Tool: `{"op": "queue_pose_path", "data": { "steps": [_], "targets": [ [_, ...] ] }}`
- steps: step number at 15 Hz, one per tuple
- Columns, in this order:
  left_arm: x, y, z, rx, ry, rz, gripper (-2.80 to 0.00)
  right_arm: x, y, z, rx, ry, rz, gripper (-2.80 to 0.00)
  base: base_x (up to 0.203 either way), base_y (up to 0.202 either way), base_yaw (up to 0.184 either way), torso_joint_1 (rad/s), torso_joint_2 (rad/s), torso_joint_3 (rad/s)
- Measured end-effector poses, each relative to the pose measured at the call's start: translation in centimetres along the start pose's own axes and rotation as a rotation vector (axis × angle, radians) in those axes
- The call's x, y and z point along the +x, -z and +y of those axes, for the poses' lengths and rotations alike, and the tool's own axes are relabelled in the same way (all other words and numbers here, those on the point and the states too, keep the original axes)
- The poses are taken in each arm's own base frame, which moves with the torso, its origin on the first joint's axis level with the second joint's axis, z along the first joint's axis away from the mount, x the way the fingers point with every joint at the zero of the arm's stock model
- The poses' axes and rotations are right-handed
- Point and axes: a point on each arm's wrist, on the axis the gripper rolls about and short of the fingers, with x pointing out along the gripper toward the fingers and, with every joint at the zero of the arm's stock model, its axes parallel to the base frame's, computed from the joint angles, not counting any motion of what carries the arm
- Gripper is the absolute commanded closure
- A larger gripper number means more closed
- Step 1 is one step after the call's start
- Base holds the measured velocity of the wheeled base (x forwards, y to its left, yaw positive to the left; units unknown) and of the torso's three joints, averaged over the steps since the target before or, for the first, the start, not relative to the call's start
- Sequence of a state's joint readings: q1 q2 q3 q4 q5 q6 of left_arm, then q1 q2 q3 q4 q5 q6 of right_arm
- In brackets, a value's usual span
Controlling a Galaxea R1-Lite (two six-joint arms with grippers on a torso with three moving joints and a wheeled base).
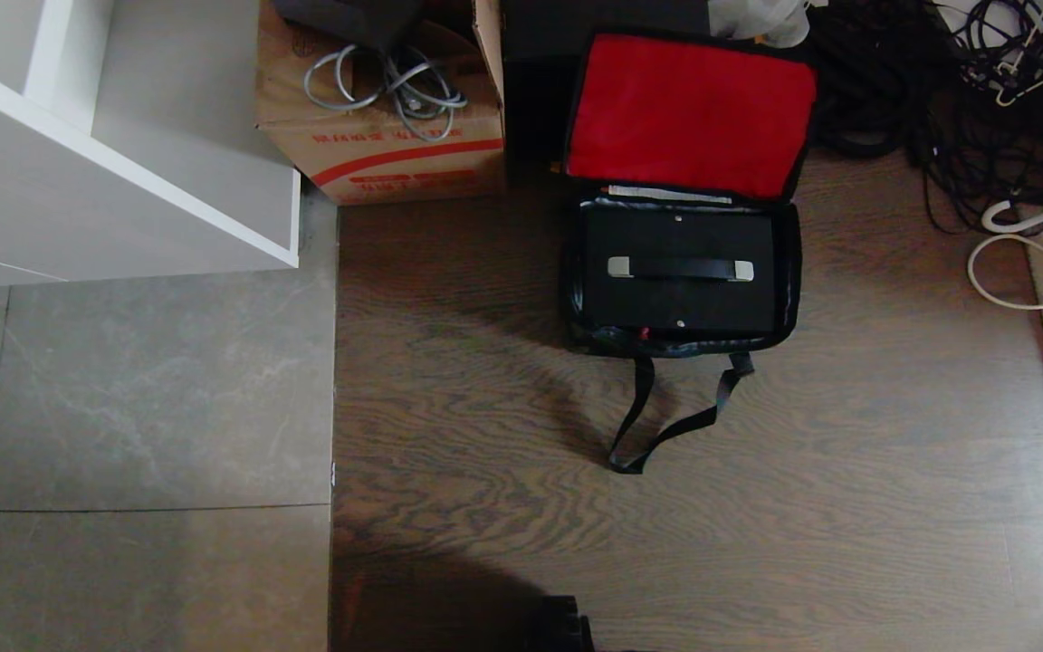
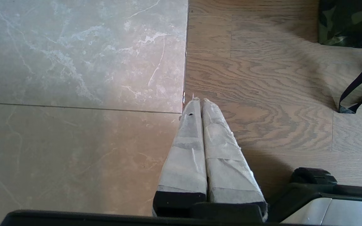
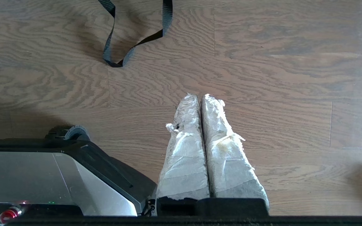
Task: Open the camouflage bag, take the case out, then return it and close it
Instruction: Grip the handle
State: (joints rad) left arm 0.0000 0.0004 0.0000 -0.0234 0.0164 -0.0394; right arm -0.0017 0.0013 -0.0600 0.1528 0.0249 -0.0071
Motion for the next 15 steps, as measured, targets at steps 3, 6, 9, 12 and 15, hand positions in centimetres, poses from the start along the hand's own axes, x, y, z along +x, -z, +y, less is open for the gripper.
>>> {"op": "queue_pose_path", "data": {
  "steps": [3, 6, 9, 12, 15],
  "targets": [
    [0.0, 0.0, 0.0, 0.002, 0.0, 0.0, 0.0, 0.0, 0.0, 0.0, 0.0, 0.0, 0.0, 0.0, 0.0, 0.0, 0.0, 0.0, 0.0, 0.0],
    [0.0, 0.03, 0.0, 0.002, -0.001, 0.004, 0.0, 0.0, -0.01, 0.0, 0.0, -0.001, 0.0, 0.0, -0.001, -0.024, 0.012, 0.001, 0.0, 0.0],
    [0.0, 0.05, 0.0, 0.001, 0.0, 0.005, 0.0, 0.01, 0.0, 0.0, 0.0, 0.0, 0.001, 0.0, -0.001, -0.158, 0.001, 0.001, 0.01, 0.003],
    [0.0, 0.04, 0.0, 0.001, 0.0, 0.004, 0.0, 0.01, -0.01, 0.0, 0.0, -0.001, 0.001, 0.0, 0.0, -0.121, -0.004, 0.002, 0.0, 0.004],
    [0.0, 0.04, 0.0, 0.0, 0.0, 0.004, 0.0, 0.01, -0.01, 0.0, -0.001, 0.0, 0.001, 0.0, 0.0, 0.0, 0.0, 0.0, 0.0, 0.0]
  ]
}}
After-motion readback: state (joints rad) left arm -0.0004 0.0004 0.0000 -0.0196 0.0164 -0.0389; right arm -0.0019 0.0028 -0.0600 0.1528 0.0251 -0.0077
